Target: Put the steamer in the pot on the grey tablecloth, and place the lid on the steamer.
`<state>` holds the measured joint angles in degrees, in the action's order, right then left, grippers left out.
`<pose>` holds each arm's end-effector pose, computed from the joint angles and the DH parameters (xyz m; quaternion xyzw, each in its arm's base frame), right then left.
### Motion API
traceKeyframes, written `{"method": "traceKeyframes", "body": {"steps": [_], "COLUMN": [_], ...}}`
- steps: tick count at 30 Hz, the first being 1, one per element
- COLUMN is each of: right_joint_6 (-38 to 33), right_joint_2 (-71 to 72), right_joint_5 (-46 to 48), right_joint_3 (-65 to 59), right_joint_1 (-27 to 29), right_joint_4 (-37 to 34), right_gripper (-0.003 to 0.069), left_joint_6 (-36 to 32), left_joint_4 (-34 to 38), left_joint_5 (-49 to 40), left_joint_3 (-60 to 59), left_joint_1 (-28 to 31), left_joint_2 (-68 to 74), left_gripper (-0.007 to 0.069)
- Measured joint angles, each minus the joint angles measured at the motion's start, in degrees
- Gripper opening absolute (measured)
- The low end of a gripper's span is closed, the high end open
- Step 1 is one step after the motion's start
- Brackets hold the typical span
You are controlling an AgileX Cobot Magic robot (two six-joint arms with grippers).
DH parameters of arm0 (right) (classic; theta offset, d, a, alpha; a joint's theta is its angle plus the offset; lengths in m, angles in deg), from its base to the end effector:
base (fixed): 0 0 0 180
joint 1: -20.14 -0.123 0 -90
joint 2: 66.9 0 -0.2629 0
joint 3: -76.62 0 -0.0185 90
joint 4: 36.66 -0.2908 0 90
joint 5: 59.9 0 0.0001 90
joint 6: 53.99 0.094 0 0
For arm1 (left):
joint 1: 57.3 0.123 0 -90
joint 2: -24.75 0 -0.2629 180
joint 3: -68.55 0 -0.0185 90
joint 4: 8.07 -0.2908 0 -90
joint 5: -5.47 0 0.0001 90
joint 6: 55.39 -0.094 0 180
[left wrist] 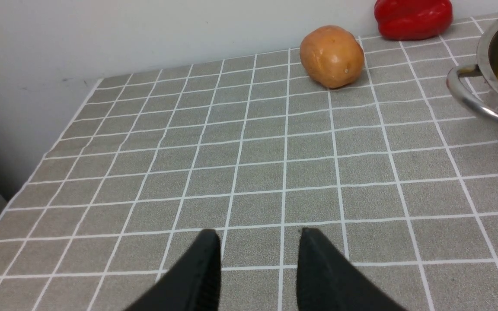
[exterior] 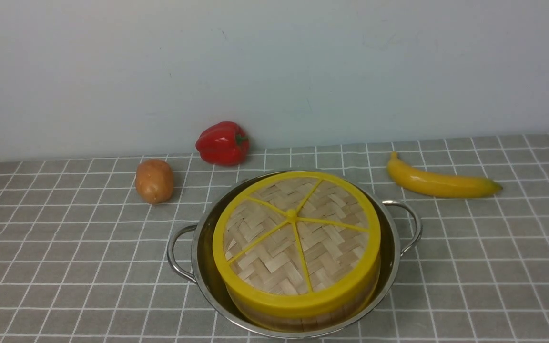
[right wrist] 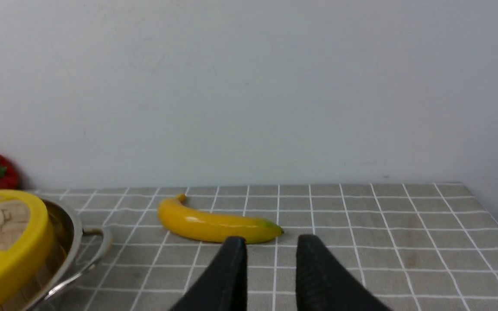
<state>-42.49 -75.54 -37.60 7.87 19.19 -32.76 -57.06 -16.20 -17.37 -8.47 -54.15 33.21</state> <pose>0.1125 -0.0006 0.2282 0.0546 0.7621 0.0399 0.6440 0.1171 0.0116 0.1738 0.0264 0.8090 0.0851 0.5810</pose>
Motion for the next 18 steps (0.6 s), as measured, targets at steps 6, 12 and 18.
{"method": "traceKeyframes", "body": {"steps": [6,12,18], "right_joint_6": [0.9,1.3,1.3], "right_joint_2": [0.0,0.0,0.0], "right_joint_5": [0.8,0.4,-1.4], "right_joint_3": [-2.1,-6.1,-8.3], "right_joint_1": [0.0,0.0,0.0], "right_joint_4": [1.9,2.6,2.5], "right_gripper": [0.0197,0.0204,0.0218], "left_joint_6": [0.0,0.0,0.0], "left_joint_4": [0.0,0.0,0.0], "left_joint_5": [0.0,0.0,0.0], "left_joint_3": [0.0,0.0,0.0], "left_joint_1": [0.0,0.0,0.0], "left_joint_2": [0.0,0.0,0.0], "left_gripper": [0.0243,0.0243,0.0243]}}
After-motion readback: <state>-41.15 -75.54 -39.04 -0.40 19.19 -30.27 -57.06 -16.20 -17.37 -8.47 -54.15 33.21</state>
